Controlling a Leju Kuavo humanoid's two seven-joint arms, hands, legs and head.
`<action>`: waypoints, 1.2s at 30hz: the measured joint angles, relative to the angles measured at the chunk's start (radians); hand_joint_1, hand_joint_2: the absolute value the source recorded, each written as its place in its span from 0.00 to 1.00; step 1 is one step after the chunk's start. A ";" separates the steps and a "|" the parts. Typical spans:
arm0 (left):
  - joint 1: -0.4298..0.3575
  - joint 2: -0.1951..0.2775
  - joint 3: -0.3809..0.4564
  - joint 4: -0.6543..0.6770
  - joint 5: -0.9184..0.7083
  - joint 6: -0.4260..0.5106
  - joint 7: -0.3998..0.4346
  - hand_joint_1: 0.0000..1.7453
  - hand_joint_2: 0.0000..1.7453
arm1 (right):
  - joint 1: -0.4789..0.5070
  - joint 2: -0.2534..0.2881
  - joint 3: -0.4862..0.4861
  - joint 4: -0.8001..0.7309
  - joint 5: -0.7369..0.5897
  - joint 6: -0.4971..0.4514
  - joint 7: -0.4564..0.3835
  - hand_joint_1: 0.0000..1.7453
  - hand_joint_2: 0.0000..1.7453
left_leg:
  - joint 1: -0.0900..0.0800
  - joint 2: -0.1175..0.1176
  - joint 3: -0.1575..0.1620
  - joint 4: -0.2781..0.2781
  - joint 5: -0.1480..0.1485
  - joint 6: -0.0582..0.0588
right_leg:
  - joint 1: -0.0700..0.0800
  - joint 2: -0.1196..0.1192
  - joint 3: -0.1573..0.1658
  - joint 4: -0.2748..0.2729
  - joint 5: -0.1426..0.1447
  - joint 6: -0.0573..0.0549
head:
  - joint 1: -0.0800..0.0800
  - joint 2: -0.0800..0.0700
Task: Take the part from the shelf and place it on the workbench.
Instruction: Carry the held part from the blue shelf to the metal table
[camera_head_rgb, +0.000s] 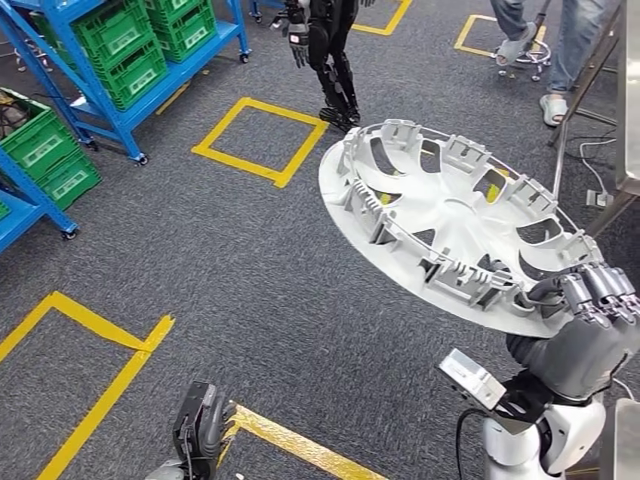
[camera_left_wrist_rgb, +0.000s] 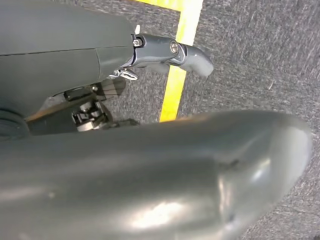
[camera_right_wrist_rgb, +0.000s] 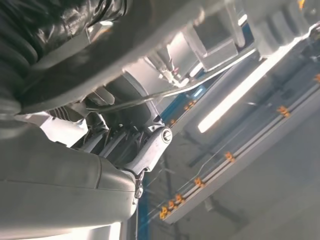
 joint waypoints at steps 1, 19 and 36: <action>-0.002 0.000 0.000 0.000 0.000 0.000 0.000 0.00 0.00 | 0.000 0.000 -0.001 -0.001 0.000 0.000 0.000 1.00 1.00 | 0.002 -0.017 -0.005 0.017 -0.015 -0.004 | -0.002 0.010 0.000 -0.001 0.002 -0.006 | 0.000 0.000; 0.006 0.011 0.005 0.003 -0.019 0.000 0.024 0.00 0.00 | 0.003 0.001 -0.040 -0.037 0.035 0.000 0.000 1.00 1.00 | 0.006 -0.121 -0.011 -0.017 0.025 0.037 | -0.004 0.065 -0.103 0.148 -0.062 0.025 | -0.003 0.000; 0.010 0.013 0.006 0.006 -0.029 -0.001 0.040 0.00 0.00 | 0.017 0.002 -0.101 -0.076 0.056 0.000 0.000 1.00 1.00 | 0.004 -0.100 -0.115 0.264 -0.134 -0.005 | 0.004 0.063 0.004 -0.009 0.008 -0.028 | -0.010 0.000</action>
